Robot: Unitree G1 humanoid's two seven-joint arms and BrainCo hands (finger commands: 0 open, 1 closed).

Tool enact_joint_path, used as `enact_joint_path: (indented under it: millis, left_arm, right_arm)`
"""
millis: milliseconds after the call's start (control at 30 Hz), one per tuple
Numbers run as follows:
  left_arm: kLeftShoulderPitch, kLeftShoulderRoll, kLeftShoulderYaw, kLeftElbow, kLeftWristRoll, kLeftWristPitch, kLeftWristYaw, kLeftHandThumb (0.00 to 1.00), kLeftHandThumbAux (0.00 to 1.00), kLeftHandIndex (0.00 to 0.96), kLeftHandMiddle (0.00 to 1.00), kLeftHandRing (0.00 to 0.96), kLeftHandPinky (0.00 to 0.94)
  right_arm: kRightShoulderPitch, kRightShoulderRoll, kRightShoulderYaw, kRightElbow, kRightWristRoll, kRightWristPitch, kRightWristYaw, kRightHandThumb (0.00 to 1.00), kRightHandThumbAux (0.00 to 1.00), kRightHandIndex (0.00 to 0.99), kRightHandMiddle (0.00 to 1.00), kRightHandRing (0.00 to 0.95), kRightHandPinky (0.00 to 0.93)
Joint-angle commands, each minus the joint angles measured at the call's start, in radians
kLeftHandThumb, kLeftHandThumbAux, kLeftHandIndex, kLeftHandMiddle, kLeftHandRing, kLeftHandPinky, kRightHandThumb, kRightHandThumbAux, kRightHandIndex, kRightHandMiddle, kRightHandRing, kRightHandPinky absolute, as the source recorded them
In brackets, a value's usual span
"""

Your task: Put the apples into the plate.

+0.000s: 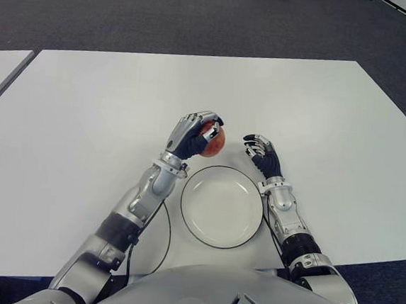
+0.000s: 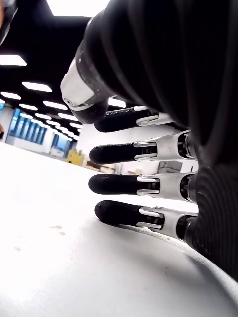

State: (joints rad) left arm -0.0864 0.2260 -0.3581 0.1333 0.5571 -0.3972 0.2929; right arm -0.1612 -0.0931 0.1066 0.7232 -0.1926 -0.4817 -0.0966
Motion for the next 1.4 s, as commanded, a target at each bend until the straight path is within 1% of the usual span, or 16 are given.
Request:
enact_joint_path:
  millis: [33,200,300,367,533,700,833,967,1033,1100,1133,1233,1300,1367,1400]
  left_arm:
    - [0.012,0.008,0.031,-0.085,-0.017,-0.024,-0.022,0.722,0.698,0.444,0.871,0.881,0.878]
    - [0.002,0.003,0.057,-0.120,-0.013,-0.034,-0.025,0.723,0.699,0.443,0.870,0.880,0.876]
    - [0.006,-0.002,0.066,-0.169,-0.011,-0.032,-0.037,0.723,0.699,0.443,0.870,0.879,0.876]
    - [0.014,-0.003,0.065,-0.200,-0.012,-0.044,-0.044,0.723,0.699,0.443,0.870,0.879,0.876]
    - [0.044,-0.011,0.052,-0.259,-0.020,-0.060,-0.073,0.724,0.699,0.443,0.872,0.879,0.878]
    - [0.154,-0.019,-0.017,-0.342,-0.005,-0.093,-0.100,0.726,0.699,0.443,0.871,0.879,0.880]
    - [0.153,0.008,-0.032,-0.344,-0.026,-0.118,-0.152,0.728,0.699,0.443,0.865,0.876,0.873]
    - [0.147,0.033,-0.034,-0.334,-0.007,-0.133,-0.197,0.728,0.699,0.443,0.857,0.869,0.862]
    - [0.139,0.052,-0.035,-0.296,0.012,-0.141,-0.210,0.728,0.699,0.443,0.854,0.866,0.860]
    - [0.124,0.070,-0.040,-0.229,0.043,-0.153,-0.204,0.728,0.699,0.443,0.851,0.863,0.867]
    - [0.107,0.077,-0.045,-0.170,0.076,-0.162,-0.181,0.728,0.699,0.443,0.851,0.862,0.868]
    - [0.068,0.082,-0.054,-0.049,0.147,-0.182,-0.119,0.727,0.699,0.443,0.849,0.858,0.869]
    - [0.020,0.076,-0.067,0.046,0.213,-0.169,-0.057,0.726,0.699,0.443,0.847,0.855,0.866]
    - [-0.008,0.070,-0.076,0.100,0.265,-0.160,-0.001,0.726,0.699,0.443,0.845,0.853,0.866]
    - [-0.008,0.070,-0.078,0.097,0.289,-0.156,0.025,0.726,0.699,0.443,0.845,0.852,0.866]
  right_arm:
    - [0.062,0.002,0.013,0.075,-0.016,0.037,0.002,0.650,0.675,0.297,0.325,0.309,0.315]
    - [0.059,-0.001,0.017,0.084,-0.021,0.027,-0.001,0.646,0.685,0.294,0.328,0.310,0.314]
    - [0.058,-0.003,0.017,0.090,-0.020,0.022,0.002,0.643,0.687,0.294,0.327,0.309,0.318]
    - [0.056,-0.004,0.016,0.096,-0.018,0.018,0.003,0.641,0.686,0.294,0.326,0.309,0.321]
    - [0.051,-0.004,0.015,0.109,-0.019,0.013,0.000,0.635,0.682,0.293,0.325,0.315,0.331]
    - [0.050,-0.005,0.018,0.114,-0.032,0.006,-0.023,0.619,0.685,0.289,0.333,0.332,0.347]
    - [0.040,-0.009,0.030,0.154,-0.053,-0.042,-0.045,0.602,0.692,0.286,0.338,0.338,0.344]
    - [0.029,-0.010,0.036,0.178,-0.062,-0.049,-0.052,0.590,0.695,0.286,0.340,0.338,0.336]
    - [0.022,-0.008,0.036,0.187,-0.061,-0.042,-0.054,0.587,0.694,0.285,0.341,0.338,0.336]
    - [0.019,-0.006,0.034,0.187,-0.055,-0.032,-0.051,0.587,0.690,0.284,0.341,0.338,0.341]
    - [0.019,-0.005,0.033,0.184,-0.051,-0.026,-0.047,0.587,0.689,0.284,0.341,0.339,0.342]
    - [0.022,-0.004,0.030,0.176,-0.045,-0.019,-0.040,0.588,0.685,0.281,0.342,0.340,0.347]
    - [0.027,-0.003,0.027,0.166,-0.041,-0.022,-0.041,0.590,0.687,0.279,0.340,0.337,0.338]
    - [0.032,-0.003,0.025,0.159,-0.040,-0.026,-0.045,0.593,0.691,0.279,0.339,0.334,0.332]
    - [0.036,-0.002,0.025,0.152,-0.040,-0.024,-0.049,0.595,0.693,0.279,0.339,0.332,0.330]
